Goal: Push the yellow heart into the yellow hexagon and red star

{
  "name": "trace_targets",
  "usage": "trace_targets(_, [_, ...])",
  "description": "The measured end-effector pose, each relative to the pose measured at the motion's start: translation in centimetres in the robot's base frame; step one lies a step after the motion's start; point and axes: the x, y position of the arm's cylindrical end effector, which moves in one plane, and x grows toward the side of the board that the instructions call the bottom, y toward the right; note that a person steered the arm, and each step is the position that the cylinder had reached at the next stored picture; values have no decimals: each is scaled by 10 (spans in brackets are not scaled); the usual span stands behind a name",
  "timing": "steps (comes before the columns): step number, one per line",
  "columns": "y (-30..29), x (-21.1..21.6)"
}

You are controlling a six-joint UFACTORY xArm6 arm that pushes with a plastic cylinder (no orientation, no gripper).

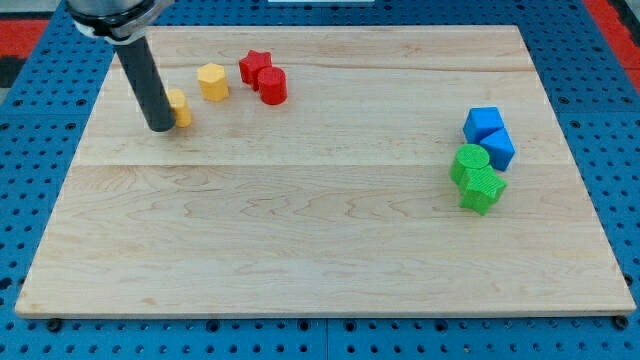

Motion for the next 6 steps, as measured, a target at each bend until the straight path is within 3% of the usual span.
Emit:
trace_targets(3, [-36,-38])
trace_targets(6, [60,-39])
